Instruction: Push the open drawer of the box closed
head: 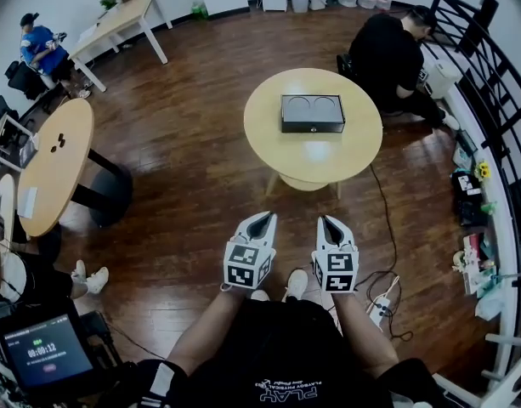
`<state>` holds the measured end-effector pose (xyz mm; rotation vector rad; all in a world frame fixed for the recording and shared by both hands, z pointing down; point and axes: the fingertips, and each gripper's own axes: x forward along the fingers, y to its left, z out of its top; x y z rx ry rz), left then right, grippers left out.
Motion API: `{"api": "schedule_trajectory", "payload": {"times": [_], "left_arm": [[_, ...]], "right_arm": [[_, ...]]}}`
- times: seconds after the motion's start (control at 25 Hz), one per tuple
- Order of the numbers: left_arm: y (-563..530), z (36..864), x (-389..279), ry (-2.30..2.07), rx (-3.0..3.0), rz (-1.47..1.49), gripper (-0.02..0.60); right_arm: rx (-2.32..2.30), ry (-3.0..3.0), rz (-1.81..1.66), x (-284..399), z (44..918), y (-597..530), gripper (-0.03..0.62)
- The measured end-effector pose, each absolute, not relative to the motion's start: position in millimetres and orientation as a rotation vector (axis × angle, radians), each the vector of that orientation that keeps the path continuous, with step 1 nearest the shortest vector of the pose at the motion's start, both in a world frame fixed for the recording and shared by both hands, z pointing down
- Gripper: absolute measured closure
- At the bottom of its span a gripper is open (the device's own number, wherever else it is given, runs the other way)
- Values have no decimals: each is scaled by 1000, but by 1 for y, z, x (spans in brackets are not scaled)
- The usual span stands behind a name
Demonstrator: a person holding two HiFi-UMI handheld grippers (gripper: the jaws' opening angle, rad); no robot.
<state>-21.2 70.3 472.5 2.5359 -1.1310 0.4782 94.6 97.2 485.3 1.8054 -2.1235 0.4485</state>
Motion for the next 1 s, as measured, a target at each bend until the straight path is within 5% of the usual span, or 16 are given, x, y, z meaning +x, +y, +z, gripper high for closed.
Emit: {"api": "schedule_trajectory", "payload": {"times": [0.52, 1.0], "left_arm": [[156, 467, -79, -1066, 2554, 434, 584], [185, 476, -87, -1044, 2562, 458, 584]], "right_arm": [[1916, -2085, 445, 27, 471, 176, 588], [1992, -2010, 416, 51, 473, 221, 588]]}}
